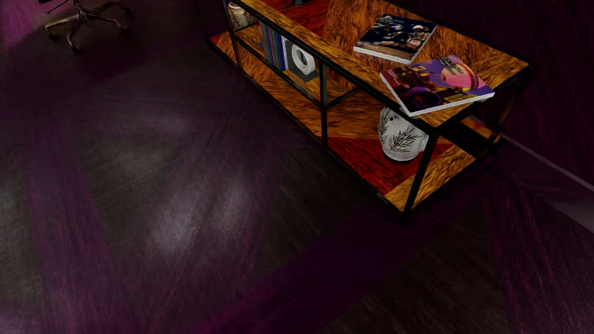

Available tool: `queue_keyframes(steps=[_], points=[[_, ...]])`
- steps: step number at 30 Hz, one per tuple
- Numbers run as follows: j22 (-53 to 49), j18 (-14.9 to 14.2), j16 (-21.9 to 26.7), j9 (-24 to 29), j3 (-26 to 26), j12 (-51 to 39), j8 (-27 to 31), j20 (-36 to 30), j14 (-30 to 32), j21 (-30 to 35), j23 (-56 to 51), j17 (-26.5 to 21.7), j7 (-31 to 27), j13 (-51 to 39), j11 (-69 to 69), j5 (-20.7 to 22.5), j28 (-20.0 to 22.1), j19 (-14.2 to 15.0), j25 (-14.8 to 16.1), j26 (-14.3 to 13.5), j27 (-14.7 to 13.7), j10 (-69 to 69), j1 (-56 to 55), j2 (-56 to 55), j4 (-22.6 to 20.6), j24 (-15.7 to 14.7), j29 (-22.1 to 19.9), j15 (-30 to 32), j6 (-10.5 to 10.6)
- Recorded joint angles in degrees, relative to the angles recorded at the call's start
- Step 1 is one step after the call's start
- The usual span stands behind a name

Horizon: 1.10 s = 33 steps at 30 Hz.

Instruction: Move towards the dark pink officechair

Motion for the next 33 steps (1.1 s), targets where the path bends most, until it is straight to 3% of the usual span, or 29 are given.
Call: queue_keyframes(steps=[3,4,5,6,7,9,11,13,14,16,19,21,22,23,24,25,26,27,29,30,31,33], points=[[4.49,0.0,1.63,-0.85,5.01,4.22,0.0,-3.27,-10.14,0.23,-3.59,-0.2,0.0,-2.48,-2.97,2.93,0.0,0.0,0.0,0.0,0.0,-10.03,-6.84,7.63,1.75,0.0,0.0,-4.36,-1.45],[6.28,0.0,2.18,-0.46,7.67,5.34,0.0,-4.99,-10.02,1.82,-4.44,-0.58,0.0,-4.29,-2.55,3.03,0.0,0.0,0.0,0.0,0.0,-10.38,-8.66,8.85,2.93,0.0,0.0,-5.75,-2.12],[7.3,0.0,2.46,-0.04,10.17,6.9,0.0,-4.35,-1.03,2.07,-5.53,-1.18,0.0,-5.89,-1.59,2.37,0.0,0.0,0.0,0.0,0.0,-8.05,-11.58,10.0,3.63,0.0,0.0,-6.02,-3.06],[9.45,0.0,2.77,0.99,12.09,7.24,0.0,-6.38,6.4,2.33,-5.39,-1.41,0.0,-6.91,-1.37,1.53,0.0,0.0,0.0,0.0,0.0,-2.75,-14.03,12.42,3.22,0.0,0.0,-4.06,-4.33],[11.8,0.0,2.61,1.26,13.05,6.75,0.0,-8.02,8.31,0.98,-5.31,-1.37,0.0,-6.69,-0.57,0.73,0.0,0.0,0.0,0.0,0.0,0.8,-15.1,13.83,1.76,0.0,0.0,0.2,-5.57],[12.55,0.0,2.36,-0.52,13.05,7.44,0.0,-8.87,1.62,0.93,-2.88,-1.05,0.0,-4.74,8.82,-0.21,0.0,0.0,0.0,0.0,0.0,2.7,-11.48,8.11,-1.55,0.0,0.0,11.89,-6.72],[9.15,0.0,2.4,0.4,6.12,7.2,0.0,-7.7,-4.98,2.27,-0.83,-0.57,0.0,-3.81,25.69,1.95,0.0,0.0,0.0,0.0,0.0,1.23,-3.76,-1.09,-6.08,0.0,0.0,10.08,-7.74],[5.63,0.0,2.69,1.66,0.02,2.6,0.0,-8.19,-9.52,3.92,0.36,0.03,0.0,-0.83,38.37,4.95,0.0,0.0,0.0,0.0,0.0,-5.49,8.43,-12.43,-10.57,0.0,0.0,2.27,-7.7],[2.7,0.0,2.88,2.39,-2.84,0.57,0.0,-5.08,-13.11,5.69,0.86,-0.07,0.0,0.62,38.85,6.74,0.0,0.0,0.0,0.0,0.0,-9.31,15.25,-17.99,-11.68,0.0,0.0,-0.98,-7.55],[-3.71,0.0,3.53,2.36,-9.16,-3.4,0.0,2.0,-19.59,8.38,2.63,-0.15,0.0,3.7,29.51,9.46,0.0,0.0,0.0,0.0,0.0,-14.23,26.2,-28.06,-10.64,0.0,0.0,-2.13,-6.91],[-12.7,0.0,4.73,0.3,-15.56,-10.46,0.0,11.71,-28.15,10.15,4.66,0.24,0.0,7.9,1.35,9.18,0.0,0.0,0.0,0.0,0.0,-18.71,38.77,-35.19,-8.39,0.0,0.0,3.25,-7.06],[-17.42,0.0,6.0,-1.67,-18.18,-13.71,0.0,15.21,-29.72,10.46,4.99,0.08,0.0,10.0,-7.96,8.21,0.0,0.0,0.0,0.0,0.0,-19.04,44.34,-37.78,-6.86,0.0,0.0,1.71,-7.66],[-18.47,0.0,5.97,-1.66,-20.88,-14.26,0.0,16.79,-27.77,10.37,5.35,0.06,0.0,10.73,-5.05,8.01,0.0,0.0,0.0,0.0,0.0,-17.81,46.52,-38.76,-3.64,0.0,0.0,2.24,-7.08],[-18.57,0.0,5.45,-1.74,-21.96,-13.86,0.0,17.79,-23.28,11.18,6.82,0.12,0.0,10.53,2.89,8.76,0.0,0.0,0.0,0.0,0.0,-14.38,47.23,-41.33,-0.59,0.0,0.0,6.59,-5.78],[-16.59,0.0,3.78,-0.99,-21.52,-12.45,0.0,17.9,-15.22,12.45,9.9,0.31,0.0,9.3,10.41,11.34,0.0,0.0,0.0,0.0,0.0,-7.62,46.62,-42.05,2.79,0.0,0.0,7.34,-3.5],[-14.42,0.0,3.21,-0.44,-19.86,-10.83,0.0,17.51,-6.05,12.6,11.68,0.82,0.0,7.29,14.17,12.87,0.0,0.0,0.0,0.0,0.0,3.24,43.22,-39.1,3.97,0.0,0.0,4.53,-3.16],[-12.12,0.0,3.51,-0.84,-17.71,-10.12,0.0,14.39,0.57,11.17,10.18,1.81,0.0,6.76,15.21,13.81,0.0,0.0,0.0,0.0,0.0,18.54,35.83,-36.19,2.32,0.0,0.0,1.03,-3.9],[-9.02,0.0,3.14,-0.1,-13.31,-9.84,0.0,10.75,-0.06,10.23,7.61,2.35,0.0,5.92,13.08,16.13,0.0,0.0,0.0,0.0,0.0,30.72,29.6,-30.73,2.47,0.0,0.0,0.1,-3.38],[-4.76,0.0,2.66,0.34,-4.11,-5.65,0.0,7.11,-1.2,7.22,0.87,3.46,0.0,2.58,6.86,17.25,0.0,0.0,0.0,0.0,0.0,38.89,17.62,-20.54,-1.06,0.0,0.0,0.57,-6.14],[-4.11,0.0,2.74,0.65,-0.54,-1.73,0.0,8.0,0.34,6.74,-3.28,3.86,0.0,1.1,3.04,17.2,0.0,0.0,0.0,0.0,0.0,35.0,12.75,-14.33,-2.57,0.0,0.0,0.53,-7.72],[5.48,0.0,0.7,0.95,1.94,-1.78,0.0,2.59,4.59,4.38,-7.09,3.61,0.0,-0.57,-0.15,16.97,0.0,0.0,0.0,0.0,0.0,25.66,8.79,-8.83,-3.58,0.0,0.0,0.28,-7.7],[6.7,0.0,1.97,0.51,6.67,3.66,0.0,-3.23,12.23,1.95,-15.35,3.53,0.0,-3.84,-5.32,15.68,0.0,0.0,0.0,0.0,0.0,1.17,2.93,0.83,-4.27,0.0,0.0,-1.35,-8.58]])
